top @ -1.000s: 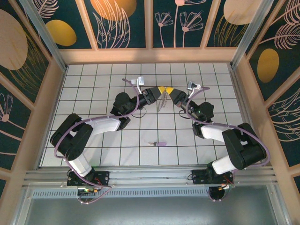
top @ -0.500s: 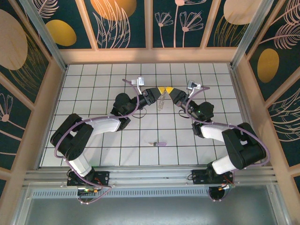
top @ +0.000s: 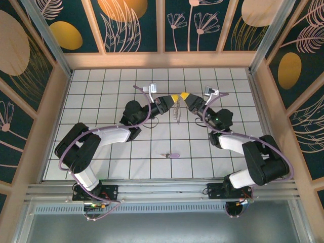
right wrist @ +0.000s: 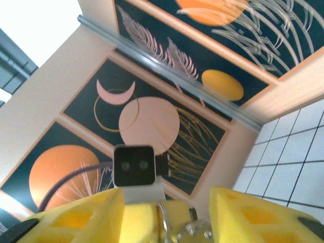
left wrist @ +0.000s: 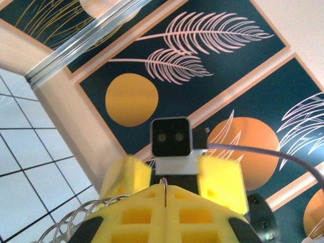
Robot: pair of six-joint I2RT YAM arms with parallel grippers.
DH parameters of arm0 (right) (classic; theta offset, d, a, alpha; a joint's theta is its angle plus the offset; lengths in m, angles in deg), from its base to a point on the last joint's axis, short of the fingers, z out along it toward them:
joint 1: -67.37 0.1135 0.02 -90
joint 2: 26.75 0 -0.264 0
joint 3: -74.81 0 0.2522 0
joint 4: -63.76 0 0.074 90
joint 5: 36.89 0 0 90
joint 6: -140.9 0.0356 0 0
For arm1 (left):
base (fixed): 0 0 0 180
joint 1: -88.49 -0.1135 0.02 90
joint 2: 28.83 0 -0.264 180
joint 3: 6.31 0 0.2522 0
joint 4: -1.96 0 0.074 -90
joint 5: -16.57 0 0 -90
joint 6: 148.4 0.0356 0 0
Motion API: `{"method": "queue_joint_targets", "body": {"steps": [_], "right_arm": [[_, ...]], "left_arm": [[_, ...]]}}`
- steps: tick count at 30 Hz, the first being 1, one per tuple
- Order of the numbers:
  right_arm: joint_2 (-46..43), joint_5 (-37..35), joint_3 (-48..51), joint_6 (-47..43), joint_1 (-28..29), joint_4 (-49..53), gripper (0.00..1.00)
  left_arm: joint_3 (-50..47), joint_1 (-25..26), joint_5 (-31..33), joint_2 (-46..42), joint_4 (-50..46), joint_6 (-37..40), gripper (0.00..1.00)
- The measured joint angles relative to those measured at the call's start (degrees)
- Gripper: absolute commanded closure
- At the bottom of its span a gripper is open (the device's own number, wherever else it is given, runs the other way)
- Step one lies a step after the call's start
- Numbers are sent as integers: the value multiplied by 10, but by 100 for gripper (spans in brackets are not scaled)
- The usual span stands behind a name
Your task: Put the keys on the keyring
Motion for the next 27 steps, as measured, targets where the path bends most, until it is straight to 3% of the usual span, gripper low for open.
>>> {"method": "queue_joint_targets", "body": {"steps": [6,12,20,27], "right_arm": [[-94,20,0,-40,-52,97,44],[-108,78,-1,-70,-85,164,46],[-108,138,-1,-82,-90,179,50],[-108,156,0,-79,-90,170,53]], "left_arm": [[10,0,-8,-2,-68,45,100],[63,0,-34,-20,-172,110,100],[132,0,-84,-31,-268,175,100],[136,0,-126,-27,-289,185,100]]}}
